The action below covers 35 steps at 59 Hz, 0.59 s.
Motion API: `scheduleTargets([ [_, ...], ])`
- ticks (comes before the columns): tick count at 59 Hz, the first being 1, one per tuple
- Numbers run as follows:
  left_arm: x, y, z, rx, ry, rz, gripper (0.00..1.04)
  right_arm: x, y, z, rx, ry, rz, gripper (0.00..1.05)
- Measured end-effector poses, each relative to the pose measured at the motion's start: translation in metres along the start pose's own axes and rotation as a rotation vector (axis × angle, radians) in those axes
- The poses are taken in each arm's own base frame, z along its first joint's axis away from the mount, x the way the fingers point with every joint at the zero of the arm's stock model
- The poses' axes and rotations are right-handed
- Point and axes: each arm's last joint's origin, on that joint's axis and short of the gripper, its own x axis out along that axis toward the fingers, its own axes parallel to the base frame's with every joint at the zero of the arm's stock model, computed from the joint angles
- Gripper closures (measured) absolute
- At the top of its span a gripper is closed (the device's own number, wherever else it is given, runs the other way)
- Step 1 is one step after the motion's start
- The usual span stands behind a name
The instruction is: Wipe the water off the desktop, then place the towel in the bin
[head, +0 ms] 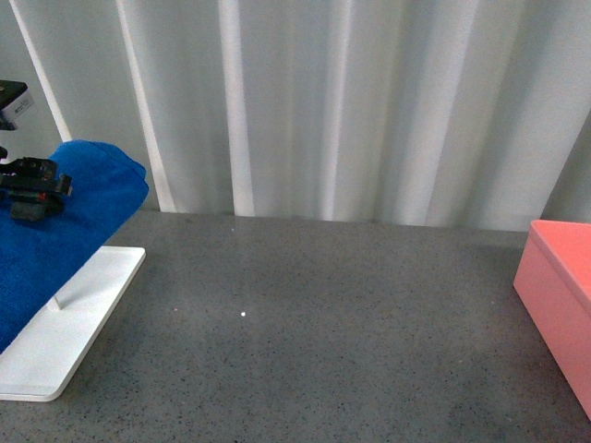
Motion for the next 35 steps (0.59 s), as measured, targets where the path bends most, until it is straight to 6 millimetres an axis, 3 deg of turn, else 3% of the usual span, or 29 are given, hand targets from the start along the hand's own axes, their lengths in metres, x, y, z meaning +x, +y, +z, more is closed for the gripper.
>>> scheduleTargets([
  [9, -0.014, 0.003, 0.008, -0.072, -0.031, -0.068, 0.88, 0.0, 0.0, 0.0, 0.0, 0.0, 0.0, 0.07],
  [15, -0.028, 0.004, 0.018, -0.115, -0.082, -0.13, 1.0, 0.0, 0.0, 0.0, 0.0, 0.0, 0.0, 0.07],
  [27, -0.079, -0.007, 0.041, -0.204, -0.196, -0.285, 1.0, 0.0, 0.0, 0.0, 0.0, 0.0, 0.0, 0.07],
  [35, -0.108, -0.045, 0.05, -0.222, -0.245, -0.472, 1.0, 0.0, 0.0, 0.0, 0.0, 0.0, 0.0, 0.07],
])
